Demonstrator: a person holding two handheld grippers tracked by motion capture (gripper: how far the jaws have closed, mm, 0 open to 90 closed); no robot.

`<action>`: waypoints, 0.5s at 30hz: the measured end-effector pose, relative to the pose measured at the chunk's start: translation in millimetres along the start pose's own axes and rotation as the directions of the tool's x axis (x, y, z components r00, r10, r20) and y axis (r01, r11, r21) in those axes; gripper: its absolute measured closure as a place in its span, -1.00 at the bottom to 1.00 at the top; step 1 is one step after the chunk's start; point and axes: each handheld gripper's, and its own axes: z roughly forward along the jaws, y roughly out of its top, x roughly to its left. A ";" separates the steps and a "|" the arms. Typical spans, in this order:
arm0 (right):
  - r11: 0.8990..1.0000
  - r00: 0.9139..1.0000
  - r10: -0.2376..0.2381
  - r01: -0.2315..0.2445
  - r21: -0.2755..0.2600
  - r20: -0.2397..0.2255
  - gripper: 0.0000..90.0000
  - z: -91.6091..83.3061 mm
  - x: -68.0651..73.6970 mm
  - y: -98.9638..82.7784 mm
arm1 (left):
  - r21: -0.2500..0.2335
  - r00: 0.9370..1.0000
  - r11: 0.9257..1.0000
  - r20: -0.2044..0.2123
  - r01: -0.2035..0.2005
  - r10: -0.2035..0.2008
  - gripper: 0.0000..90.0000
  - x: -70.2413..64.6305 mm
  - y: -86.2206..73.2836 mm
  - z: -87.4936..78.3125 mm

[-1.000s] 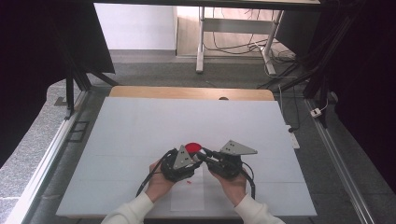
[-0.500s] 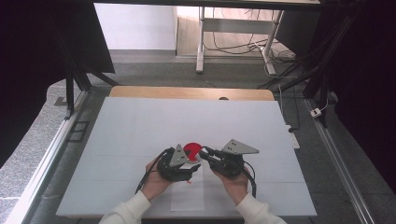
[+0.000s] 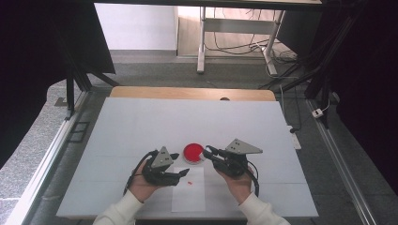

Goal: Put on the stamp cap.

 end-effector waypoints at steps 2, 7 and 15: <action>1.000 1.000 -0.007 0.007 0.001 0.005 0.67 -0.4 -0.6 0.1 | 0.003 1.000 1.000 -0.009 0.009 -0.009 -0.24 2.8 -3.9 -5.1; 1.000 1.000 -0.012 0.012 0.007 0.008 0.67 -1.0 -2.7 0.3 | 0.007 0.999 0.999 -0.036 0.036 -0.036 -0.24 10.1 -17.4 -19.0; 0.999 0.999 -0.044 0.044 0.023 0.017 0.67 -1.7 -5.5 1.2 | 0.005 0.993 0.996 -0.079 0.091 -0.090 -0.25 20.6 -45.4 -40.8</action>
